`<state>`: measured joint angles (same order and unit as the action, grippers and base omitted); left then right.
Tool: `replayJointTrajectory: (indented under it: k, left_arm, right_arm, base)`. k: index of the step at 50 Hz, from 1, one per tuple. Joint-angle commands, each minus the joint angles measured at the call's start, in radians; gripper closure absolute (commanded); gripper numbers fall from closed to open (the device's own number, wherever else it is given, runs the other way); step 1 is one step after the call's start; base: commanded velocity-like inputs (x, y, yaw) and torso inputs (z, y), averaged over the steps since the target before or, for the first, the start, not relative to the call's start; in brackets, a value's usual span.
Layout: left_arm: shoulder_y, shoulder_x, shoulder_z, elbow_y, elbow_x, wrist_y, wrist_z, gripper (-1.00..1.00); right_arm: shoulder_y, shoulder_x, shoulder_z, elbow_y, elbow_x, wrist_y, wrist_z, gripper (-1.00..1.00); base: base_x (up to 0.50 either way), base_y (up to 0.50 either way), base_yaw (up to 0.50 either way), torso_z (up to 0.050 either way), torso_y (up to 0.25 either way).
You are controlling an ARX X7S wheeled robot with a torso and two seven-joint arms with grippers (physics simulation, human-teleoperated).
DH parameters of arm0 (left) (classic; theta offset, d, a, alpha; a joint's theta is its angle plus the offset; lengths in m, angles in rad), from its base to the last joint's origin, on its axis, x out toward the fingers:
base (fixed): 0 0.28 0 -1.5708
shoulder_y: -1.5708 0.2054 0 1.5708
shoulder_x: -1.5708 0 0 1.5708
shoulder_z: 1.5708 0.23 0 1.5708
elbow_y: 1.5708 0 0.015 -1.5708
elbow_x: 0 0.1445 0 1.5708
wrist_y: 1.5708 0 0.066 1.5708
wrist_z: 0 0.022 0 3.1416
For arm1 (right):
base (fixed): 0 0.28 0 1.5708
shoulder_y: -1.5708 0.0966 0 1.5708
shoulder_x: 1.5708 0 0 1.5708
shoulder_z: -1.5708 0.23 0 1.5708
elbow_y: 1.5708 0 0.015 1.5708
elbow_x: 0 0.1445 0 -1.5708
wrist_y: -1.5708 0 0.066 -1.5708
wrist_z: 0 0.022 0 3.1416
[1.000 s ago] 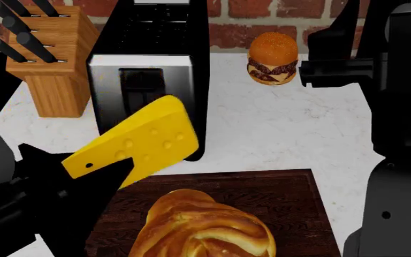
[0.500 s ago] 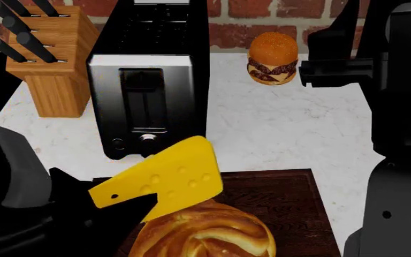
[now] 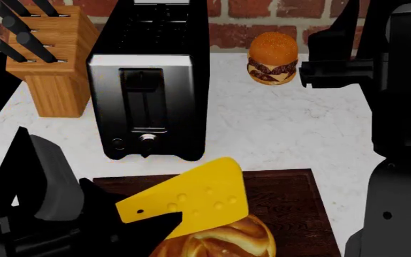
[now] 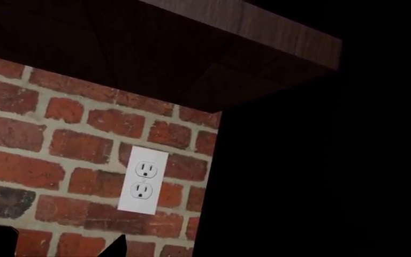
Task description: Pick up the wedge of cheese and place it on the slice of bread to prepare a simple cheese on bread dish.
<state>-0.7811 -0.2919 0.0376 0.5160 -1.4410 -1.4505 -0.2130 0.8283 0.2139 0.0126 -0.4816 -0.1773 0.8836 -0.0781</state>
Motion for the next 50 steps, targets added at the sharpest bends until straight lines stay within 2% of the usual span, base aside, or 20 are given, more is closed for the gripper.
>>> replayJointTrajectory:
  k: [1, 15, 23, 41, 50]
  left_arm:
    - [0.026, -0.033, 0.028, -0.018, 0.077, 0.054, 0.054, 1.0]
    - [0.02, -0.049, 0.064, -0.077, 0.131, 0.109, 0.13, 1.0]
    - [0.02, -0.049, 0.056, -0.056, 0.063, 0.087, 0.085, 1.0]
    - [0.015, -0.095, 0.13, -0.099, 0.236, 0.194, 0.215, 1.0]
    - [0.022, -0.093, 0.152, -0.095, 0.229, 0.192, 0.219, 1.0]
  right_arm:
    - [0.003, 0.003, 0.0, 0.004, 0.005, 0.003, 0.003, -1.0]
    - [-0.001, 0.009, -0.005, 0.0, 0.008, 0.003, 0.008, -1.0]
    - [-0.008, 0.012, -0.005, 0.0, 0.013, -0.003, 0.01, -1.0]
    - [0.0, 0.017, -0.013, -0.006, 0.016, 0.012, 0.016, -1.0]
    - [-0.007, 0.019, -0.012, -0.003, 0.02, 0.003, 0.021, -1.0]
  base:
    - [0.0, 0.0, 0.0, 0.0, 0.0]
    - [0.0, 0.0, 0.0, 0.0, 0.0]
    - [0.0, 0.0, 0.0, 0.0, 0.0]
    - [0.0, 0.0, 0.0, 0.0, 0.0]
    - [0.0, 0.0, 0.0, 0.0, 0.0]
